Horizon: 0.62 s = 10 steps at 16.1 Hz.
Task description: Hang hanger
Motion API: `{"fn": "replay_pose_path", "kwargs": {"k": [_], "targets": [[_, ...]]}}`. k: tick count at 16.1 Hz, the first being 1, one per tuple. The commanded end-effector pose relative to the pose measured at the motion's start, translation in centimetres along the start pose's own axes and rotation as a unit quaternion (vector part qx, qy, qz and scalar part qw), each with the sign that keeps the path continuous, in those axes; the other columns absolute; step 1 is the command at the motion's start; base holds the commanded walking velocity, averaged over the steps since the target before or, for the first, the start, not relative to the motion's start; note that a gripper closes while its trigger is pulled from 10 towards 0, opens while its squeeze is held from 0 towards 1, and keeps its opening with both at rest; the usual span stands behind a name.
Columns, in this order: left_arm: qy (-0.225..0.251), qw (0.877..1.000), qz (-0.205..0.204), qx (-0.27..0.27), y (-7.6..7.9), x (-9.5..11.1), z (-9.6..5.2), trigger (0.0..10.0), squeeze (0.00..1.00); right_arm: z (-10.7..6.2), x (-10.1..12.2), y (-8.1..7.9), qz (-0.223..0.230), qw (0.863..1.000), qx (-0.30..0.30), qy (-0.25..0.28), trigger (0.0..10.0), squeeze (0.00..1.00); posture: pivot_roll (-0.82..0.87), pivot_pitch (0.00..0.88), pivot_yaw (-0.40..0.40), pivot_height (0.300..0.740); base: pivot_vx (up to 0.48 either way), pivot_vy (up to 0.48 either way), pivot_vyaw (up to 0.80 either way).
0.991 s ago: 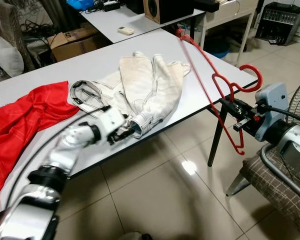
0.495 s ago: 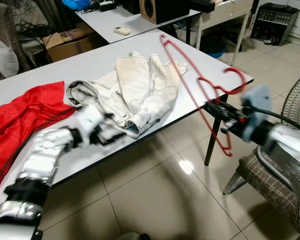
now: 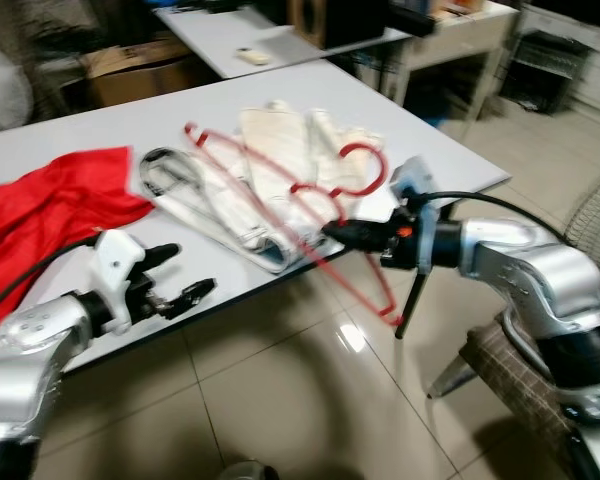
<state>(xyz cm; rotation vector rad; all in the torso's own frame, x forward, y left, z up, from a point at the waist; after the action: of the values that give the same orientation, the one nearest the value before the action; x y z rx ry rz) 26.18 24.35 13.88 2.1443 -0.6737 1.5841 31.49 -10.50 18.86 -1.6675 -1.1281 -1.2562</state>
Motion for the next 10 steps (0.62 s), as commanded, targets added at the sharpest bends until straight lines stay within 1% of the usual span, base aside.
{"fn": "replay_pose_path", "kwargs": {"k": [1,2,3,4,6,7,8,9,10], "targets": [[-0.003,1.000,0.002,0.008,0.1,0.8,-1.2,10.0,0.99,0.5,-0.7,0.0,0.046,0.998,0.036,-0.009,10.0,0.00,0.05,0.022,0.040,0.740,0.000,0.000,0.00],[-0.014,1.000,-0.001,0.010,0.3,0.8,-1.9,10.0,0.99,1.2,-1.3,0.3,0.091,0.994,0.048,-0.021,10.0,0.00,0.06,0.027,0.039,0.740,0.000,0.000,0.00],[-0.018,1.000,-0.002,0.010,0.5,0.7,-1.9,10.0,0.98,1.8,-2.2,1.0,0.115,0.992,0.025,-0.042,10.0,0.00,0.06,0.027,0.039,0.740,0.000,0.000,0.00],[-0.022,1.000,-0.003,0.010,0.7,0.6,-1.7,10.0,0.96,2.5,-3.5,2.2,0.137,0.987,-0.029,-0.075,10.0,0.00,0.06,0.026,0.043,0.740,0.000,0.000,0.00],[-0.025,1.000,-0.002,0.008,0.9,0.6,-1.5,10.0,0.94,2.9,-4.6,3.0,0.143,0.982,-0.072,-0.104,10.0,0.00,0.06,0.023,0.047,0.740,0.000,0.000,0.00],[-0.025,1.000,-0.002,0.006,1.1,0.8,-1.2,10.0,0.91,3.0,-5.3,3.8,0.147,0.976,-0.109,-0.121,10.0,0.00,0.06,0.019,0.053,0.740,0.000,0.000,0.00],[-0.025,1.000,-0.003,0.005,1.2,0.9,-1.1,10.0,0.90,2.7,-5.5,4.3,0.145,0.972,-0.131,-0.130,10.0,0.00,0.06,0.019,0.053,0.740,0.000,0.000,0.00],[-0.025,1.000,-0.003,0.005,1.2,1.1,-1.0,10.0,0.89,1.9,-5.8,5.5,0.127,0.964,-0.184,-0.144,10.0,0.00,0.05,0.017,0.057,0.740,0.000,0.000,0.00],[-0.023,1.000,-0.003,0.006,1.3,1.2,-0.8,10.0,0.89,1.1,-5.8,6.4,0.118,0.958,-0.216,-0.144,10.0,0.00,0.05,0.016,0.059,0.740,0.000,0.000,0.00]]}}
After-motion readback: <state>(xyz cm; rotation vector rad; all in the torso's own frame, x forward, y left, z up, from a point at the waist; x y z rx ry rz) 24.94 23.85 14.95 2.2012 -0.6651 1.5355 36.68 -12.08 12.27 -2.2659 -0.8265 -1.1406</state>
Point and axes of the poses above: a point about 5 cm out from each wrist's last joint towards the gripper, its own z axis pointing out of the wrist towards the gripper, its own x axis along the axis of the wrist's last joint, y = z × x, the point moved 1 cm from there along z, pointing out of the wrist towards the gripper, and after that the axes turned 9 degrees about -z, right-handed, at the moved point
